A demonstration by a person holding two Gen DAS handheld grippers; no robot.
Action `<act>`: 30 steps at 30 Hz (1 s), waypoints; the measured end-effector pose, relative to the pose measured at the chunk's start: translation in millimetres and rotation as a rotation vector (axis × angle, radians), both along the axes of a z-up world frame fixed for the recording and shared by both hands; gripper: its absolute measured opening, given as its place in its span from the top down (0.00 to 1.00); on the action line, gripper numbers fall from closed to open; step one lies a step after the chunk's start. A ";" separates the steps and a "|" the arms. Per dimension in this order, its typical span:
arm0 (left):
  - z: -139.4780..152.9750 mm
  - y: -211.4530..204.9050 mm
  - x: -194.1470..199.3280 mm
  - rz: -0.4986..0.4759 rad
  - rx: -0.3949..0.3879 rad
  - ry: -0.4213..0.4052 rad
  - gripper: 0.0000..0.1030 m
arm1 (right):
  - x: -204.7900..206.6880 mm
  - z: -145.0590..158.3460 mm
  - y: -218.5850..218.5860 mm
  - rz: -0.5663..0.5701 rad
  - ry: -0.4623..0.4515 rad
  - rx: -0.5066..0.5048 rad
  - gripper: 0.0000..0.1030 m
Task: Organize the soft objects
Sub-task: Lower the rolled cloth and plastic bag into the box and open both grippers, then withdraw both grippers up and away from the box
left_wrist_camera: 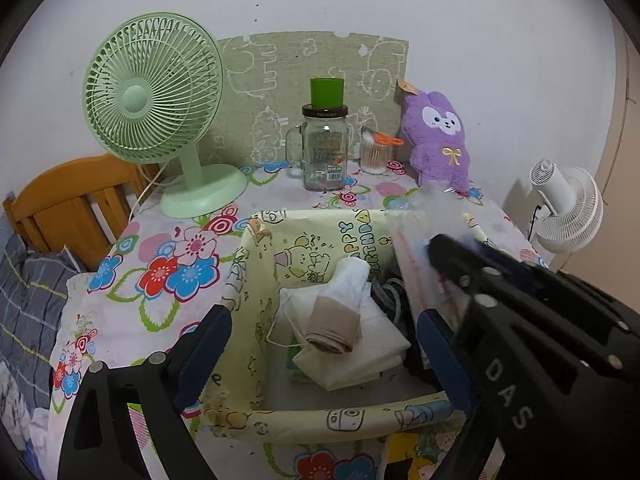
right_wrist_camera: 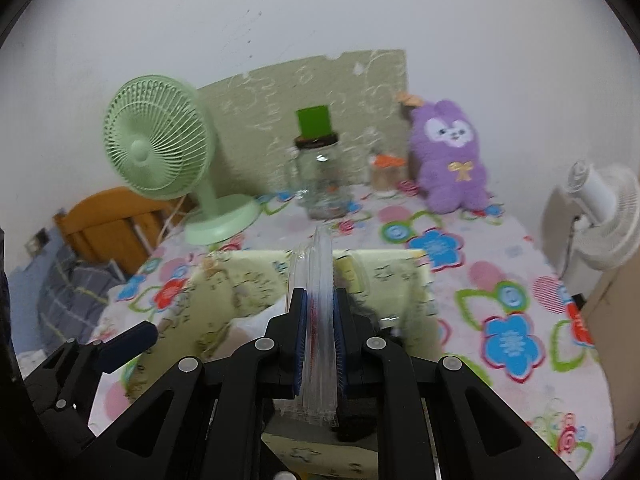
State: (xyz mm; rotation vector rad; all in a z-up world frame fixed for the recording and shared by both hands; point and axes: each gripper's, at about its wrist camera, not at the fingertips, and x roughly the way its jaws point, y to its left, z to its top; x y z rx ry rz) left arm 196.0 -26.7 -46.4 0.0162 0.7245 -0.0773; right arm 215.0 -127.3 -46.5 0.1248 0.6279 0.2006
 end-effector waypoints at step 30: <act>27.7 -3.0 -43.6 0.002 0.004 -0.084 0.03 | -49.6 29.9 -5.5 -0.066 -0.030 -0.021 0.08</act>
